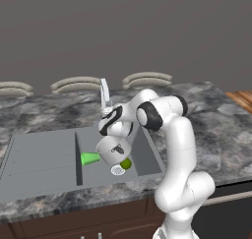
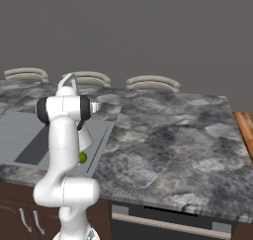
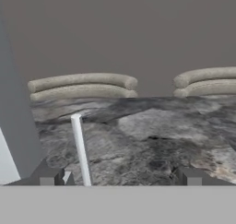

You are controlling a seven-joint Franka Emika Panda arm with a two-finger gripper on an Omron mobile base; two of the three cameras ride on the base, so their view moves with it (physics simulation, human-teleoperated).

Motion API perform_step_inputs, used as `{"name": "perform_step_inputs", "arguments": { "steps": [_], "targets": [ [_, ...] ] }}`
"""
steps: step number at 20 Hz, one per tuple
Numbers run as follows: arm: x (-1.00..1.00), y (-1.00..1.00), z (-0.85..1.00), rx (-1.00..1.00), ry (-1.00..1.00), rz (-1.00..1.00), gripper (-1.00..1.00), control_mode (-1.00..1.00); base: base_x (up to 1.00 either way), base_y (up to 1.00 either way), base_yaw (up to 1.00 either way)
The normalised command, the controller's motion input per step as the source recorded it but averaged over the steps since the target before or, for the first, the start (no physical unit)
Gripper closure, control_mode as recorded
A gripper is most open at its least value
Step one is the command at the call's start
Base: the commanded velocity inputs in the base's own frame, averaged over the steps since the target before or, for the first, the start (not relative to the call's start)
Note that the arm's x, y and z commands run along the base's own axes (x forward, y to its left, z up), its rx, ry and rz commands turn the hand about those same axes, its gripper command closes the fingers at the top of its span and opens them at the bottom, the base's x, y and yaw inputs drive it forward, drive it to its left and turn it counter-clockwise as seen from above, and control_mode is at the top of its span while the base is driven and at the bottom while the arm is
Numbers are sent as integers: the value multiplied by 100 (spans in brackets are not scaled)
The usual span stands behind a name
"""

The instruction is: Pick the cup and saucepan and place them in the sink. Then turn on the water.

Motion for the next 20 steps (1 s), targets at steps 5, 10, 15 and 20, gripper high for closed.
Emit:
{"name": "perform_step_inputs", "arguments": {
  "steps": [5, 10, 15, 20],
  "targets": [
    [3, 4, 0, 0, 0, 0, -100, -100, 0, 0, 0],
    [7, 0, 0, 0, 0, 0, -100, -100, 0, 0, 0],
    [10, 0, 0, 0, 0, 0, -100, -100, 0, 0, 0],
    [4, 0, 0, 0, 0, 0, -100, -100, 0, 0, 0]
  ]
}}
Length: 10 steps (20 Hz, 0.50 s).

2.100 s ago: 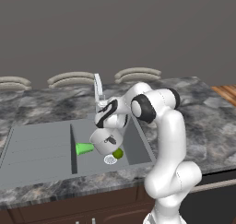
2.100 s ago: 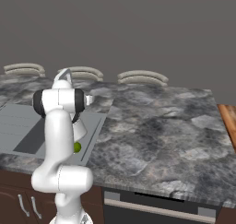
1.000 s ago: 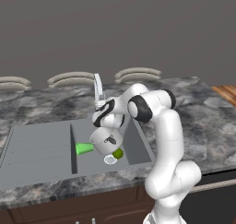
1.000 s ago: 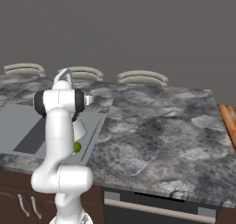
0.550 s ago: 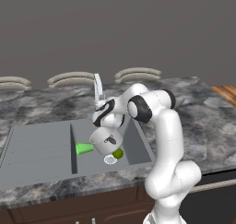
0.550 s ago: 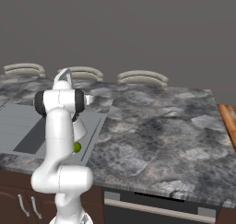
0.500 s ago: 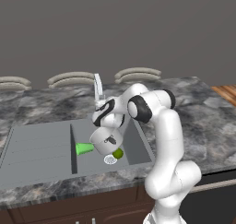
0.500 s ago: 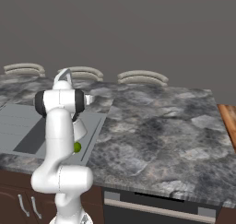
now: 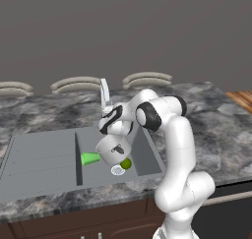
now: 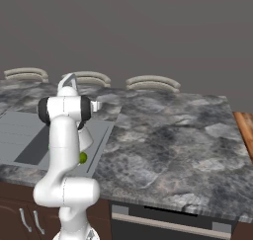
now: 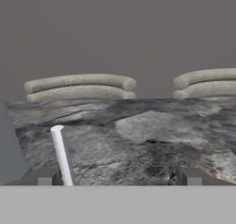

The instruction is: Pick the cup and saucepan and place them in the sink. Then turn on the water.

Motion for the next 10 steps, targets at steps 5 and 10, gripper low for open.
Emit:
{"name": "perform_step_inputs", "arguments": {
  "steps": [5, 10],
  "targets": [
    [2, -1, 0, 0, 0, 0, -100, -100, 0, 0, 0],
    [5, 0, -1, 0, -2, 0, -100, -100, 0, 0, 0]
  ]
}}
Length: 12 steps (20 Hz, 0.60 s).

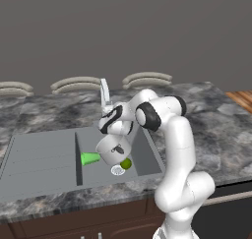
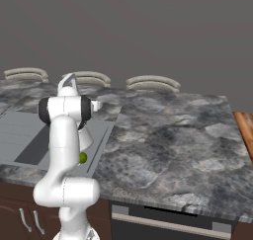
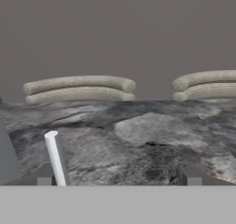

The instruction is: Pick the cup and saucepan and place them in the sink. Then turn on the water.

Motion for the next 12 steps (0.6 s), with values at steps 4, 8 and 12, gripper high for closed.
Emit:
{"name": "perform_step_inputs", "arguments": {
  "steps": [4, 8, 12],
  "targets": [
    [10, 0, 0, 0, -1, 0, -100, -100, 0, 0, 0],
    [15, 0, 0, 0, 0, 0, -100, -100, 0, 0, 0],
    [16, 0, 0, 0, 0, 0, -100, -100, 0, 0, 0]
  ]
}}
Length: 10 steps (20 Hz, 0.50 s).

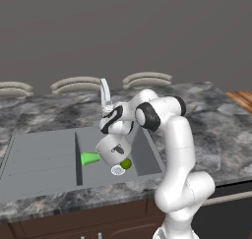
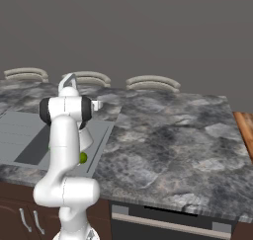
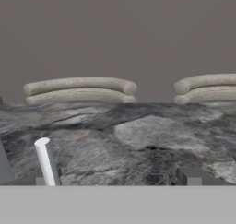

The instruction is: Pick the cup and saucepan and place them in the sink. Then turn on the water.

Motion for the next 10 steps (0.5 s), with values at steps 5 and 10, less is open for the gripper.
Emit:
{"name": "perform_step_inputs", "arguments": {
  "steps": [5, 10],
  "targets": [
    [9, 0, 0, 0, 0, 0, -100, -100, 0, 0, 0],
    [0, -23, 0, 0, -1, 0, -100, -100, 0, 0, 0]
  ]
}}
